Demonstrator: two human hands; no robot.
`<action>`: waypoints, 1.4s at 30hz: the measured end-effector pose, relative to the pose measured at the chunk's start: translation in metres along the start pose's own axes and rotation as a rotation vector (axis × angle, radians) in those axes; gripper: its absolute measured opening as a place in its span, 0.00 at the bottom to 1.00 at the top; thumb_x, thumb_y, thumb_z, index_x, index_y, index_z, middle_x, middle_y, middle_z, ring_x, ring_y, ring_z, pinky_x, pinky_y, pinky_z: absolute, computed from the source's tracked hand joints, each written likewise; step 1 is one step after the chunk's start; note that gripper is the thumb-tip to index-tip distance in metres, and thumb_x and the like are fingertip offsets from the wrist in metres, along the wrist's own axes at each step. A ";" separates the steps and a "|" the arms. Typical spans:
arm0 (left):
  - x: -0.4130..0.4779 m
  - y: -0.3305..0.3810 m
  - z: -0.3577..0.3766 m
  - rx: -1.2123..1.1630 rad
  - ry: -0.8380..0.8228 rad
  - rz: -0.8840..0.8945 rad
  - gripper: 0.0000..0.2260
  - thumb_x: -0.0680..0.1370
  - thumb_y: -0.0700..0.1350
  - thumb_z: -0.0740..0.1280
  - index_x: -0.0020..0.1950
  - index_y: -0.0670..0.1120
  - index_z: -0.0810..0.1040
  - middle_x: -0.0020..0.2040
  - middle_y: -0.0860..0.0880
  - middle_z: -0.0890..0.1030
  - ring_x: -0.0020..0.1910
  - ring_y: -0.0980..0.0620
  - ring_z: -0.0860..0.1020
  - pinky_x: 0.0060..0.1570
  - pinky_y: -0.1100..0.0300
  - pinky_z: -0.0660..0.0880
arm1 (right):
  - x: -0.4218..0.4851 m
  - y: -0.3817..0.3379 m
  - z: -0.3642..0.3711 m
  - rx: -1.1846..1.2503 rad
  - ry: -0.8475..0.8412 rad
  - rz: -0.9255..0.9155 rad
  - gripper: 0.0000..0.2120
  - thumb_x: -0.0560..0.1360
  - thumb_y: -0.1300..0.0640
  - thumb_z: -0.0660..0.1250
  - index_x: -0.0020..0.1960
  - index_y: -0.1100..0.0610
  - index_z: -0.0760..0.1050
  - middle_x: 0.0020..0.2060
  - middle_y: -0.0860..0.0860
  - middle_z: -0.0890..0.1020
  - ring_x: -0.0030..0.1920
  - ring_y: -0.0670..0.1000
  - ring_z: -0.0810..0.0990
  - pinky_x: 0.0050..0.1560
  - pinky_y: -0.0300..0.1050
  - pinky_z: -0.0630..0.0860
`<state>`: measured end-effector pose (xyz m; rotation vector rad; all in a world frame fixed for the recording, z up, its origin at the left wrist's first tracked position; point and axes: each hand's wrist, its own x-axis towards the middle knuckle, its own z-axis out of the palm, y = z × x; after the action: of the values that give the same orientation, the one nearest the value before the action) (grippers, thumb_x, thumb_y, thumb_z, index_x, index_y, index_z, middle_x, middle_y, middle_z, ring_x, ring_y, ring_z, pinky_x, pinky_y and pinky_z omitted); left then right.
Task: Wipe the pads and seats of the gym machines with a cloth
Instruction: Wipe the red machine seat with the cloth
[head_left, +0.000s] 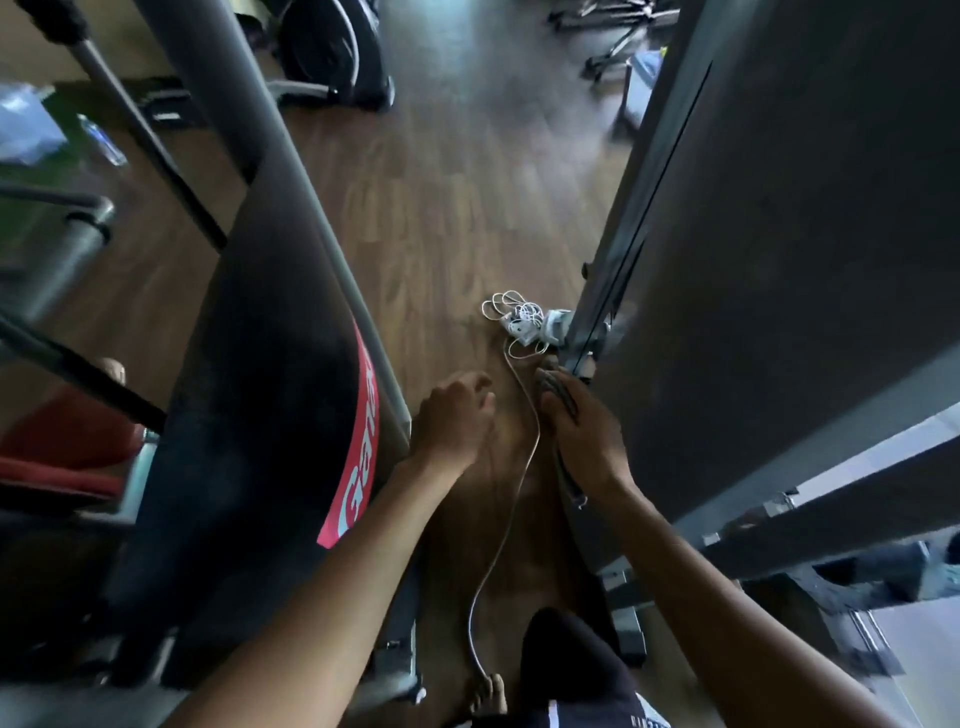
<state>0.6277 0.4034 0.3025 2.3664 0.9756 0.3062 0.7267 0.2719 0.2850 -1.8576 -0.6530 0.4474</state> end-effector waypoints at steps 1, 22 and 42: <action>0.012 -0.001 0.000 -0.013 -0.001 -0.001 0.13 0.81 0.45 0.63 0.64 0.47 0.80 0.62 0.47 0.81 0.61 0.47 0.79 0.59 0.58 0.72 | 0.011 0.002 0.005 0.003 0.012 0.006 0.15 0.81 0.52 0.63 0.66 0.47 0.76 0.63 0.40 0.78 0.61 0.38 0.75 0.61 0.31 0.69; 0.331 -0.024 0.011 -0.019 0.016 -0.192 0.11 0.79 0.47 0.64 0.60 0.51 0.80 0.60 0.50 0.82 0.59 0.43 0.79 0.55 0.54 0.74 | 0.333 0.007 0.062 -0.065 -0.009 0.010 0.14 0.80 0.56 0.65 0.64 0.54 0.78 0.56 0.48 0.83 0.54 0.41 0.77 0.51 0.27 0.68; 0.752 -0.105 -0.034 -0.109 0.036 -0.239 0.10 0.78 0.45 0.66 0.58 0.50 0.82 0.55 0.50 0.85 0.55 0.45 0.82 0.53 0.53 0.77 | 0.752 -0.046 0.179 -0.111 -0.063 0.079 0.14 0.79 0.52 0.66 0.64 0.50 0.78 0.62 0.45 0.81 0.62 0.46 0.78 0.65 0.45 0.72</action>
<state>1.0871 1.0076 0.2696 2.1271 1.2133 0.3024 1.1984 0.8861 0.2619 -1.9865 -0.6599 0.5321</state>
